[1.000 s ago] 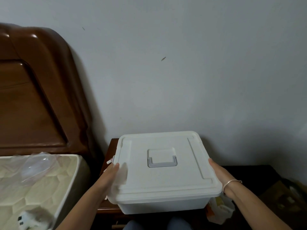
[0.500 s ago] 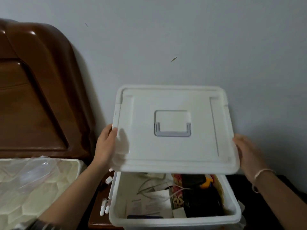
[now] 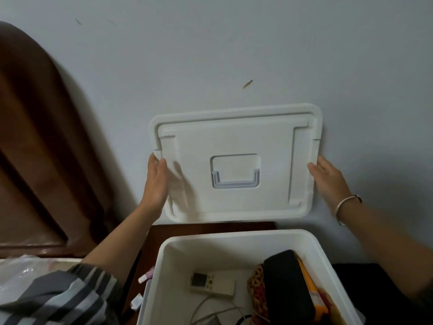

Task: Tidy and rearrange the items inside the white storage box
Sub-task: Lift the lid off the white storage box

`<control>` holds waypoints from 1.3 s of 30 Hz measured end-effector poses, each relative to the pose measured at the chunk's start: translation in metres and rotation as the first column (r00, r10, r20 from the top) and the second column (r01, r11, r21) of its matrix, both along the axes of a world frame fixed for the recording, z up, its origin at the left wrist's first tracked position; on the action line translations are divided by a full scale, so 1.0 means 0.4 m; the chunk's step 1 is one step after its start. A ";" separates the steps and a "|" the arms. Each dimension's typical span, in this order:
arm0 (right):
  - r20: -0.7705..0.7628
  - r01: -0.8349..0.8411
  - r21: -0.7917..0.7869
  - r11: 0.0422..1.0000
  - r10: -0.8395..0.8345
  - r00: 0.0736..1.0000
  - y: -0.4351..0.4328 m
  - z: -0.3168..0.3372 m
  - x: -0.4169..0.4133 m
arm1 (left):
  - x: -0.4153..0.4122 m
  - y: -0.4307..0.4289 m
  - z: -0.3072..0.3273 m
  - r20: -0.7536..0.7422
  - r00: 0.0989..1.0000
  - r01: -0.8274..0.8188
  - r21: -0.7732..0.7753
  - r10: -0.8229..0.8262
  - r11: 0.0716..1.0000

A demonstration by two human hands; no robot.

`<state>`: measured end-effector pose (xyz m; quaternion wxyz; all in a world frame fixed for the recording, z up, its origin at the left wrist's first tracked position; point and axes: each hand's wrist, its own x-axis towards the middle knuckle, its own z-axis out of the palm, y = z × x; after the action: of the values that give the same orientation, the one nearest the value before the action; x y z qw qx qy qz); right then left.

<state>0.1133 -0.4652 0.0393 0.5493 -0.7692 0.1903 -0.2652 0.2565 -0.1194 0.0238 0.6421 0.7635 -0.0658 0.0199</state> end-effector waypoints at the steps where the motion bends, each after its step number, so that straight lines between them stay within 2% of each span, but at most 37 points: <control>1: -0.019 -0.006 -0.019 1.000 0.005 1.000 -0.010 -0.026 0.014 | 0.007 -0.006 -0.019 -0.020 1.000 0.019 0.004 -0.019 1.000; 6: -0.134 -0.051 0.021 0.998 0.053 0.990 -0.051 -0.169 0.058 | 0.019 -0.022 -0.116 -0.032 0.993 0.111 0.059 -0.109 0.992; 13: -0.282 -0.100 0.148 0.984 0.139 0.949 -0.081 -0.304 0.105 | 0.033 -0.011 -0.229 -0.153 0.976 0.170 0.090 -0.155 0.981; 18: -0.298 -0.113 0.204 0.972 0.171 0.939 -0.070 -0.333 0.116 | 0.049 -0.002 -0.276 -0.183 0.969 0.181 0.084 -0.163 0.980; 26: -0.379 -0.156 0.180 0.971 0.215 0.900 -0.079 -0.343 0.107 | 0.051 -0.012 -0.293 -0.170 0.974 0.163 0.085 -0.147 0.983; 31: -0.420 -0.120 0.192 0.974 0.192 0.887 -0.084 -0.326 0.087 | 0.040 0.003 -0.280 -0.191 0.979 0.106 0.190 -0.069 0.976; 34: -0.448 -0.045 0.113 0.993 0.091 0.890 -0.087 -0.294 0.056 | 0.021 0.045 -0.263 -0.189 0.982 0.048 0.271 0.005 0.961; 37: -0.373 -0.020 -0.010 1.000 0.015 0.928 -0.067 -0.243 -0.004 | -0.022 0.107 -0.231 -0.099 0.993 -0.022 0.328 0.057 0.944; 39: -0.315 -0.038 -0.146 0.989 -0.010 0.949 -0.037 -0.201 -0.061 | -0.069 0.166 -0.207 -0.021 0.997 -0.062 0.425 0.079 0.903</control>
<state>0.0887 -0.4802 -0.0412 0.4544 -0.8421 0.2496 -0.1486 0.2288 -0.0531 -0.0588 0.4612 0.8867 -0.0289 0.0141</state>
